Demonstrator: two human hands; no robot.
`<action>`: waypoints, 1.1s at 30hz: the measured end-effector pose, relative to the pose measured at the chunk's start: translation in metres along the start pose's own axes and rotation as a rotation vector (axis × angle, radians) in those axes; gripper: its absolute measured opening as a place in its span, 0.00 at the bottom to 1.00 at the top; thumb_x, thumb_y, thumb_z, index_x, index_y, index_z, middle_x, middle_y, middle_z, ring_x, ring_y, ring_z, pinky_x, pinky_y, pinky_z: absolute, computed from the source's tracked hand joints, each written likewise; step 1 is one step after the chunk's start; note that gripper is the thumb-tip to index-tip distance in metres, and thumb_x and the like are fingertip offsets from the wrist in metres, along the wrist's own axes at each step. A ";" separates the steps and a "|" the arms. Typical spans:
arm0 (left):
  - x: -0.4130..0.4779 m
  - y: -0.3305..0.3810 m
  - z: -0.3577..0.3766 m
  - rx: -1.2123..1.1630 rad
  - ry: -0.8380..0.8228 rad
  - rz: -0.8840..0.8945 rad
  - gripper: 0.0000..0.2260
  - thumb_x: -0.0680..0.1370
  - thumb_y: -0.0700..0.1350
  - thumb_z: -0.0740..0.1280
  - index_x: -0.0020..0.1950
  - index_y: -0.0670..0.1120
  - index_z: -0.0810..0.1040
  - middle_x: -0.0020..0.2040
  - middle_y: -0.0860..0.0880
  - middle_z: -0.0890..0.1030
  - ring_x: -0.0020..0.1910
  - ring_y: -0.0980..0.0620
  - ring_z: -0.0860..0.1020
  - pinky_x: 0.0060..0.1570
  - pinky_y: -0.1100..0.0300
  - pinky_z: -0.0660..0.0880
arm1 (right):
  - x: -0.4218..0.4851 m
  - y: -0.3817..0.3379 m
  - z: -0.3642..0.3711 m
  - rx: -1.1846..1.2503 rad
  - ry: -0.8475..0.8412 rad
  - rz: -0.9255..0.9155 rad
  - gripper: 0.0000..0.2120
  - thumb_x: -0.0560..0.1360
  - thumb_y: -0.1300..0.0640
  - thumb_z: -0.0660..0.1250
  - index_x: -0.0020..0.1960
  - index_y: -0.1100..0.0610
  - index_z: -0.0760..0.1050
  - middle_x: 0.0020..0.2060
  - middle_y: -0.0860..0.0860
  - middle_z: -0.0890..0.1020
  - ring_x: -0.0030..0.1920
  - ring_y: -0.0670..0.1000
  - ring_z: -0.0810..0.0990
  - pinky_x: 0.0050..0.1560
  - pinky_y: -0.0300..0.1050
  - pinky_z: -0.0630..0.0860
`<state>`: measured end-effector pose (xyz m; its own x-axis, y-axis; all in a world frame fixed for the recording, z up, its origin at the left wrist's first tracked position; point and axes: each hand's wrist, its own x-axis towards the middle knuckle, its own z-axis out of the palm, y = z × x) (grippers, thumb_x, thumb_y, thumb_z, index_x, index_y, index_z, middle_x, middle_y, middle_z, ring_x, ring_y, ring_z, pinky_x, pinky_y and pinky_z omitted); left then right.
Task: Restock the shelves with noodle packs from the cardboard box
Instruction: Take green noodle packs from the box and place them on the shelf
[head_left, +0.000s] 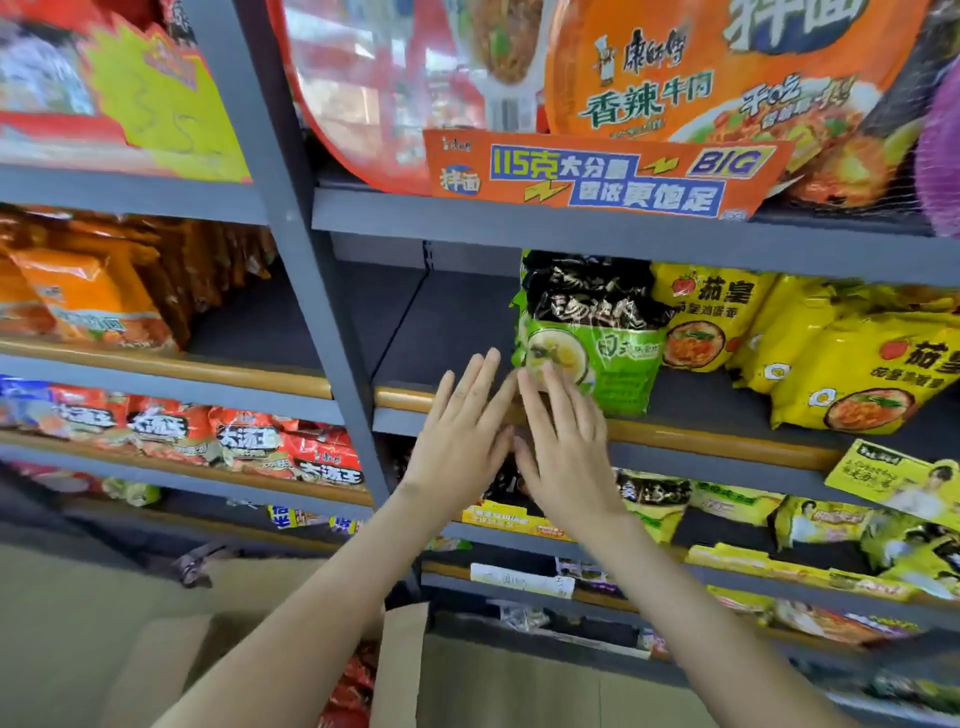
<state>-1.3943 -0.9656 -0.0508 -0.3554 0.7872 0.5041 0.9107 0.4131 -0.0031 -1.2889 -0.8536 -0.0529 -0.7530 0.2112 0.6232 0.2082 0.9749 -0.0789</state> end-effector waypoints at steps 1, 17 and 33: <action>-0.018 -0.007 0.001 -0.013 -0.016 -0.030 0.24 0.80 0.49 0.53 0.75 0.43 0.59 0.76 0.40 0.60 0.75 0.44 0.57 0.73 0.47 0.54 | -0.006 -0.013 0.007 0.021 -0.009 -0.017 0.30 0.77 0.53 0.62 0.76 0.58 0.57 0.74 0.58 0.59 0.72 0.57 0.60 0.69 0.53 0.57; -0.402 -0.188 0.032 -0.092 -0.582 -0.833 0.25 0.75 0.49 0.54 0.67 0.37 0.73 0.68 0.37 0.73 0.65 0.38 0.73 0.61 0.39 0.70 | -0.128 -0.287 0.205 0.218 -0.713 -0.264 0.41 0.65 0.53 0.77 0.72 0.59 0.62 0.68 0.57 0.70 0.62 0.57 0.68 0.59 0.54 0.69; -0.614 -0.299 0.306 -0.284 -0.625 -1.196 0.28 0.82 0.42 0.56 0.79 0.43 0.45 0.79 0.44 0.48 0.77 0.48 0.47 0.74 0.57 0.44 | -0.300 -0.415 0.573 0.298 -1.177 0.049 0.35 0.77 0.65 0.61 0.78 0.54 0.48 0.74 0.55 0.59 0.73 0.54 0.57 0.71 0.44 0.58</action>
<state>-1.5126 -1.4318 -0.6236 -0.9107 0.1267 -0.3932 -0.0285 0.9302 0.3659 -1.5074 -1.2811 -0.6530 -0.8870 0.0318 -0.4607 0.2169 0.9095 -0.3547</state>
